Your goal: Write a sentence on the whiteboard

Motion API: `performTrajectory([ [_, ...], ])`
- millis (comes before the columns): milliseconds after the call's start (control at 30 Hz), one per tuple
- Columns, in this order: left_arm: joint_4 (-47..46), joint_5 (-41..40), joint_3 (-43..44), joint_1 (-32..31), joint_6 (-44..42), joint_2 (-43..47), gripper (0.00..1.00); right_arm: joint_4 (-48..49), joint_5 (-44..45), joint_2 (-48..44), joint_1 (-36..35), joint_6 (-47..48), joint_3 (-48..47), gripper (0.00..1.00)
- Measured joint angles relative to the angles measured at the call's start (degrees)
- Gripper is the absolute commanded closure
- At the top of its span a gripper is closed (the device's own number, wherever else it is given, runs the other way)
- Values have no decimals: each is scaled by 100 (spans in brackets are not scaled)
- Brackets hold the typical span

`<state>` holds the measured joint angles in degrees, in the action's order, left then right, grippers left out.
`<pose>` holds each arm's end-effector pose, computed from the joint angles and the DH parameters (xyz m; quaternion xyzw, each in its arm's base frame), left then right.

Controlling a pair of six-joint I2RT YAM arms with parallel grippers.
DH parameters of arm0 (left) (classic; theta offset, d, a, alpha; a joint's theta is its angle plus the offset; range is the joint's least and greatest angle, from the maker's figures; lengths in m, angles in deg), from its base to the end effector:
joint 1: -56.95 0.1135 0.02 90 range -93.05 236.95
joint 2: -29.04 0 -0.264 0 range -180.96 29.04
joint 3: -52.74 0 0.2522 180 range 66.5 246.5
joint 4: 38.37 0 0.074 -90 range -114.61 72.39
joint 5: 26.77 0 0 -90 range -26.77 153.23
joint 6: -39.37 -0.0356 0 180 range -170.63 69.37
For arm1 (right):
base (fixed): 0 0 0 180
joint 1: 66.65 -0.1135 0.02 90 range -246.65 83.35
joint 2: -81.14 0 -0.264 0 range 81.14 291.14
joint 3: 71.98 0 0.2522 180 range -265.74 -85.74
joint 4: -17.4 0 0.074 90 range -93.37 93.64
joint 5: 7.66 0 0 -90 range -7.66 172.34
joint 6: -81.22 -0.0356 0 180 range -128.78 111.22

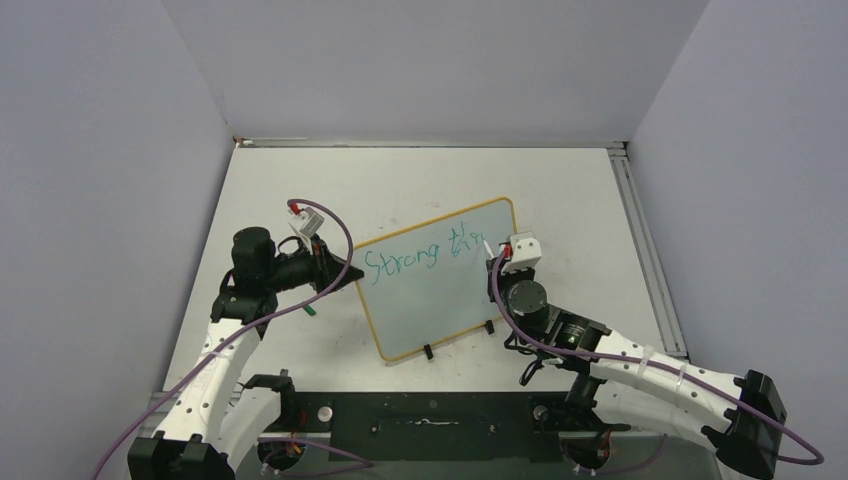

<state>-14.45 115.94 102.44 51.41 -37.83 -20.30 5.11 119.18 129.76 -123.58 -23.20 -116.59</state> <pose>0.1842 -0.0463 0.2772 0.1953 0.7635 -0.4449 0.4255 0.1245 0.1521 0.2652 -0.0986 0.7763 0.1264 0.6097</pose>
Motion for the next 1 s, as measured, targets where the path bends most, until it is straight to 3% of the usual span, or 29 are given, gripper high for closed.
performTrajectory([
  [1000, 24, 2, 0, -4, 2, 0, 100, 466, -15, 221, 70, 669, -87, 95],
])
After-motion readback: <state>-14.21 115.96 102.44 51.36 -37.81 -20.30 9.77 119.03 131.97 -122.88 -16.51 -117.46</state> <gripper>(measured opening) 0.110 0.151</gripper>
